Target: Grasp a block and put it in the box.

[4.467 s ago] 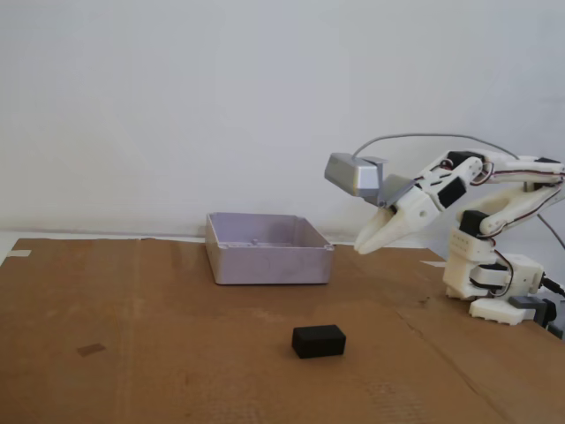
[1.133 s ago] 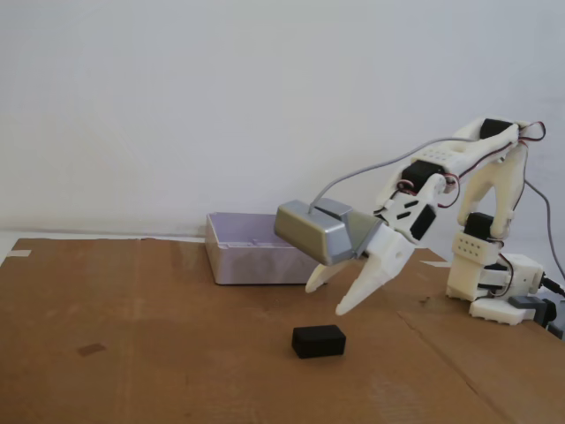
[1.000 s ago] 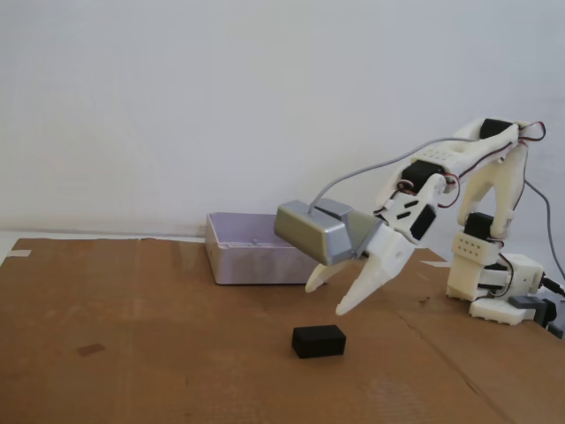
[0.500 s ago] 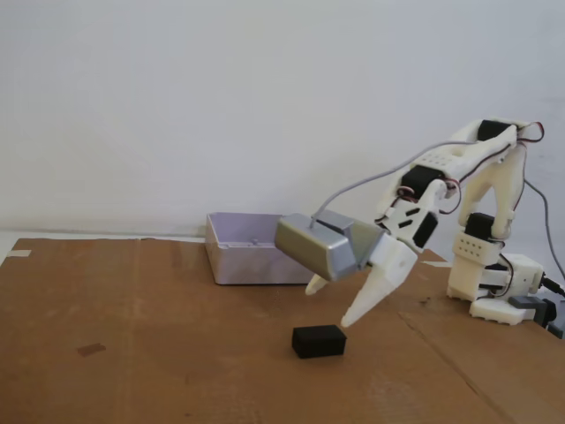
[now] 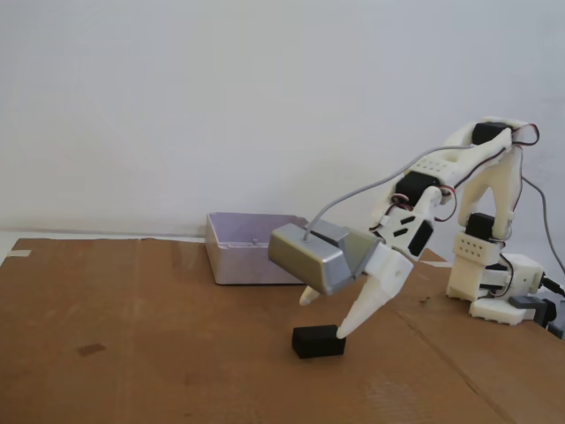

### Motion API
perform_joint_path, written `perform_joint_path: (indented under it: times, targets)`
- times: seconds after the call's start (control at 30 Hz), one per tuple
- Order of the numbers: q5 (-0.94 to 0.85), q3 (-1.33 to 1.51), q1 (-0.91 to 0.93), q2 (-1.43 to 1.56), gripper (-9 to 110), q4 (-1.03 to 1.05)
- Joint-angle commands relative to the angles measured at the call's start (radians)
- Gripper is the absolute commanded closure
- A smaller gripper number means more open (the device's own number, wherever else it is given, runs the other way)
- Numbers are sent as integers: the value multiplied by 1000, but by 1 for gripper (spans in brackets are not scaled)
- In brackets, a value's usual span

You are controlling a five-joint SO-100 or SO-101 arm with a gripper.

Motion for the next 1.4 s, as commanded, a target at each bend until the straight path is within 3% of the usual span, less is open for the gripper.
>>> perform_joint_path:
  times: [0.0,1.37]
  targets:
    - [-2,-97,6,8,59,-11]
    - [-3,-135,11,-184,59,-61]
